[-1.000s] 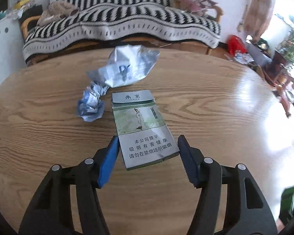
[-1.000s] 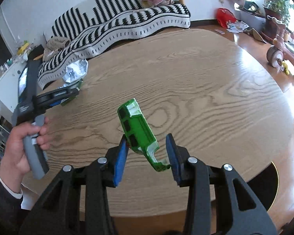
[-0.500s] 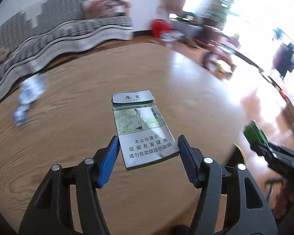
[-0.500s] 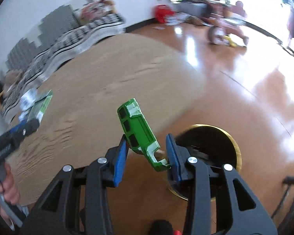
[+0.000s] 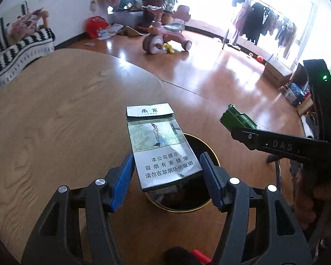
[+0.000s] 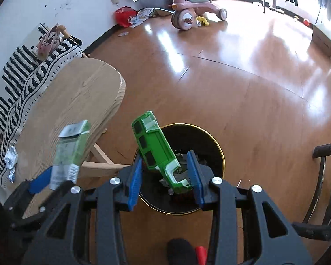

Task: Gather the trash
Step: 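Carry the cigarette pack and green car to the bin and release both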

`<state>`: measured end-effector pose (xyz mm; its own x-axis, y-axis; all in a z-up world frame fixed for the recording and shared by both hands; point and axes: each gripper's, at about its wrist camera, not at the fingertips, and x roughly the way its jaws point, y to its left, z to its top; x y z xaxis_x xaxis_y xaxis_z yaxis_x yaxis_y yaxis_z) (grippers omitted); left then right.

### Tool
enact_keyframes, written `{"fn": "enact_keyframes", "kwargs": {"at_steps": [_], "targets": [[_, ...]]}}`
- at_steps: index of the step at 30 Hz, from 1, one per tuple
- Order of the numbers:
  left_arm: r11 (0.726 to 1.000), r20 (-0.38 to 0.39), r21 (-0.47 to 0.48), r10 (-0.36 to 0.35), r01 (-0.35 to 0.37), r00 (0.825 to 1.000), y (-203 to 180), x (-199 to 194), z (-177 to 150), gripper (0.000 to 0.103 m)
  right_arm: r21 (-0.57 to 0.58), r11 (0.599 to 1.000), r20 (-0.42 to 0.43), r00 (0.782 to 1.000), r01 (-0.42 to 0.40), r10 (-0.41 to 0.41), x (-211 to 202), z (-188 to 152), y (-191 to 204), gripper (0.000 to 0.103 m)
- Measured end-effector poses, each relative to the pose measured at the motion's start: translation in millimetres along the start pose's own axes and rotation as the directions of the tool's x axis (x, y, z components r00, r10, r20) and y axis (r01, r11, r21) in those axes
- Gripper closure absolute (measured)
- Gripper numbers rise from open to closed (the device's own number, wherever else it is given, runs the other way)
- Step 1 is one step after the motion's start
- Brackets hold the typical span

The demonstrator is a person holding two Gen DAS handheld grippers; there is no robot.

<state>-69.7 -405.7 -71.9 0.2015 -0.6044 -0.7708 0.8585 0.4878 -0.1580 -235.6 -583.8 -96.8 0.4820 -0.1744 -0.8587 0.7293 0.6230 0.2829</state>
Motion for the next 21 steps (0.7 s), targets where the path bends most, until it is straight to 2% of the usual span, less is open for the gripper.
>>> {"fn": "enact_keyframes", "kwargs": {"at_steps": [13,21], "targets": [[1.0,-0.033,-0.006,-0.015,0.015,0.999,-1,25,5,0.043,0.037,0.998,-0.013,0.999,-0.042,0.042,8,6,-6,0.064],[1.0,-0.035,-0.012,-0.021,0.021,0.999,-7,32,10,0.043,0.013,1.0,-0.01,1.0,-0.018,0.018,9,9,-2,0.064]]}}
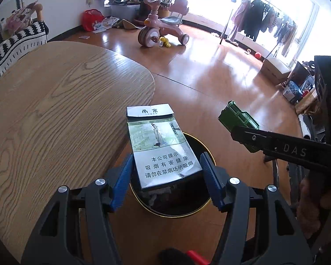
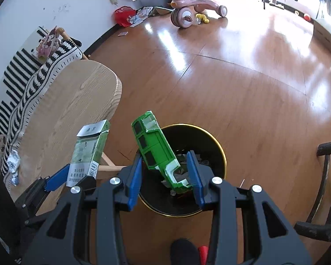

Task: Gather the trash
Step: 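Carry the cigarette pack and green car to the bin and release both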

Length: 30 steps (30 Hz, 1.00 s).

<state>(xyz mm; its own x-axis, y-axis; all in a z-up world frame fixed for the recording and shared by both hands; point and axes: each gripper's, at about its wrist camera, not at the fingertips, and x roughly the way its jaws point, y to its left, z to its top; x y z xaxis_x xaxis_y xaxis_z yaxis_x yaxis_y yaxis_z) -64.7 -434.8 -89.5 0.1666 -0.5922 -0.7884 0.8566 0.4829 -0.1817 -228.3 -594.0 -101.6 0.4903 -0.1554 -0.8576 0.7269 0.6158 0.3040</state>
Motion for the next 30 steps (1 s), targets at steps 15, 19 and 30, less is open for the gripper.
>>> {"fn": "enact_keyframes", "kwargs": {"at_steps": [15,19,30], "targets": [[1.0,-0.008,0.023,-0.01,0.01,1.0,-11,11,1,0.02,-0.024,0.999,0.037,0.999,0.026,-0.025,-9,20,7,0.042],[1.0,-0.005,0.015,0.008,-0.008,1.0,-4,6,1,0.02,-0.014,1.0,0.023,1.0,0.012,-0.011,-3,17,4,0.039],[0.979,0.089,-0.123,0.177,-0.165,0.98,81,-63,-8,0.013,-0.089,0.995,0.005,0.999,-0.04,0.04,3,15,45,0.032]]}}
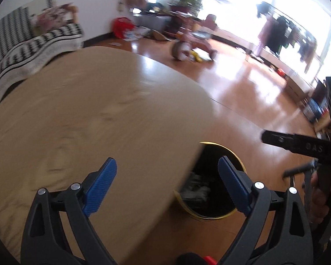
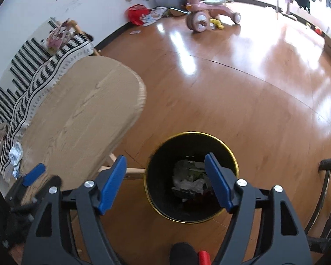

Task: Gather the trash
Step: 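Carry the cigarette pack and green car to the bin and release both, then grasp the crumpled blue foil with the left tool while the right tool grasps the white-blue bag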

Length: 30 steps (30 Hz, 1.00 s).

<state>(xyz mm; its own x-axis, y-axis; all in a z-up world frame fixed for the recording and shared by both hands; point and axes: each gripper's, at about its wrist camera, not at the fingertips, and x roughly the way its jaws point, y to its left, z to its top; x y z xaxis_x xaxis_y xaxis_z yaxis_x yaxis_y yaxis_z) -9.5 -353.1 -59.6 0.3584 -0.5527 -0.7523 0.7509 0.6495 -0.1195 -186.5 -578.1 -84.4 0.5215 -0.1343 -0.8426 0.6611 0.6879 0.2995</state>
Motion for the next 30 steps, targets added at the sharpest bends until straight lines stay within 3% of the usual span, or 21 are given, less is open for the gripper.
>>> {"fn": "enact_keyframes", "kwargs": {"at_steps": [4,7,9,12,14,17,19,23,26,30], "targets": [[0.991,0.049,-0.098,0.101,-0.096,0.994,67,-31,0,0.012,-0.07,0.997,-0.002,0.999,-0.04,0.04,3,3,41,0.031],[0.958,0.058,-0.214,0.206,-0.19,0.977,130,-56,-8,0.012,-0.137,0.987,-0.018,0.997,-0.079,0.077,9,2,84,0.031],[0.919,0.055,-0.289,0.294,-0.267,0.954,172,-73,-18,0.012,-0.18,0.977,-0.036,0.994,-0.11,0.106,16,-2,115,0.031],[0.835,0.02,-0.397,0.424,-0.382,0.905,237,-99,-38,0.012,-0.24,0.956,-0.072,0.985,-0.167,0.154,25,-7,162,0.031],[0.759,-0.014,-0.454,0.517,-0.466,0.856,278,-114,-52,0.012,-0.29,0.934,-0.099,0.978,-0.206,0.185,33,-10,198,0.031],[0.689,-0.056,-0.512,0.568,-0.512,0.821,320,-124,-66,0.012,-0.362,0.889,-0.15,0.959,-0.281,0.242,44,-14,262,0.031],[0.662,-0.079,-0.551,0.564,-0.508,0.822,343,-123,-70,0.012,-0.401,0.858,-0.18,0.946,-0.32,0.269,51,-16,298,0.029],[0.642,-0.091,-0.586,0.554,-0.494,0.828,366,-109,-66,0.012,-0.481,0.784,-0.233,0.92,-0.391,0.316,59,-22,374,0.027],[0.651,-0.087,-0.605,0.518,-0.459,0.851,377,-97,-64,0.012,-0.538,0.721,-0.261,0.9,-0.436,0.349,68,-24,435,0.025],[0.653,-0.095,-0.589,0.53,-0.477,0.843,392,-80,-62,0.012,-0.548,0.667,-0.328,0.863,-0.505,0.385,86,-22,504,0.02]]}}
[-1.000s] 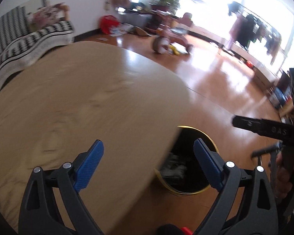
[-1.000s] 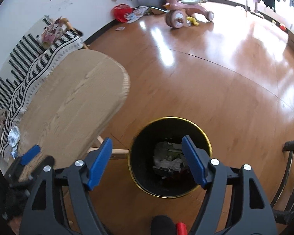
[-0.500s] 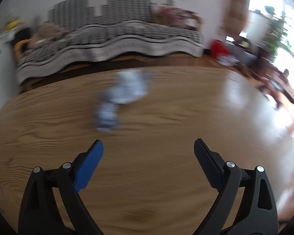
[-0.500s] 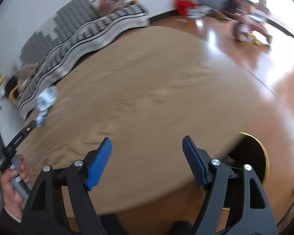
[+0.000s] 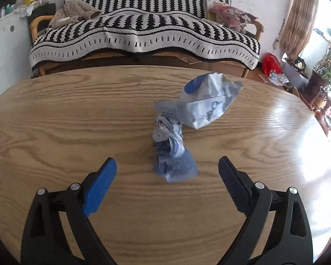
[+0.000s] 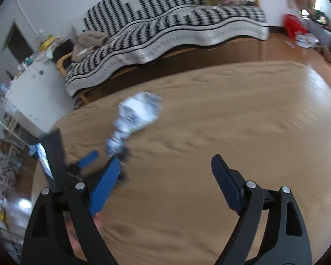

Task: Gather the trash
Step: 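Grasp the crumpled blue foil with the left tool while the right tool grasps the white-blue bag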

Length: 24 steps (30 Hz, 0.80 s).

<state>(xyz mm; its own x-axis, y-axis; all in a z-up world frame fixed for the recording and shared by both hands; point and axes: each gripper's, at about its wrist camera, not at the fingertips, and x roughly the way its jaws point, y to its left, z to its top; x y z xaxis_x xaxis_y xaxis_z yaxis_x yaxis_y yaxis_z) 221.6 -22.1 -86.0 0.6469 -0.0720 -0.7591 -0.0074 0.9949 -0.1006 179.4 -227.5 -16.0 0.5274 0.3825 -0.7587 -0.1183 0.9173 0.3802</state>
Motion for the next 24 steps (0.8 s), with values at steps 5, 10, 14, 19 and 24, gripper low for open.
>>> {"fn": "enact_keyframes", "kwargs": {"at_steps": [5,10,14,19,24], "targets": [[0.996,0.002,-0.086,-0.029,0.029,1.0,13,16,8,0.017,0.029,0.998,-0.077,0.996,-0.049,0.052,66,53,27,0.017],[0.998,0.001,-0.056,-0.031,0.031,1.0,11,18,13,0.068,0.135,0.989,-0.17,0.982,-0.056,0.079,127,77,27,0.017],[0.996,-0.005,-0.055,-0.064,0.063,0.998,15,16,11,0.077,0.241,0.967,-0.214,0.968,-0.075,0.129,166,81,22,0.017],[0.996,-0.025,-0.056,-0.076,0.074,0.997,22,13,8,0.078,0.282,0.955,-0.19,0.97,-0.096,0.154,168,76,19,0.054],[0.995,-0.033,-0.051,-0.092,0.09,0.995,21,-2,6,0.078,0.245,0.966,-0.138,0.983,-0.085,0.121,110,68,2,0.06]]}}
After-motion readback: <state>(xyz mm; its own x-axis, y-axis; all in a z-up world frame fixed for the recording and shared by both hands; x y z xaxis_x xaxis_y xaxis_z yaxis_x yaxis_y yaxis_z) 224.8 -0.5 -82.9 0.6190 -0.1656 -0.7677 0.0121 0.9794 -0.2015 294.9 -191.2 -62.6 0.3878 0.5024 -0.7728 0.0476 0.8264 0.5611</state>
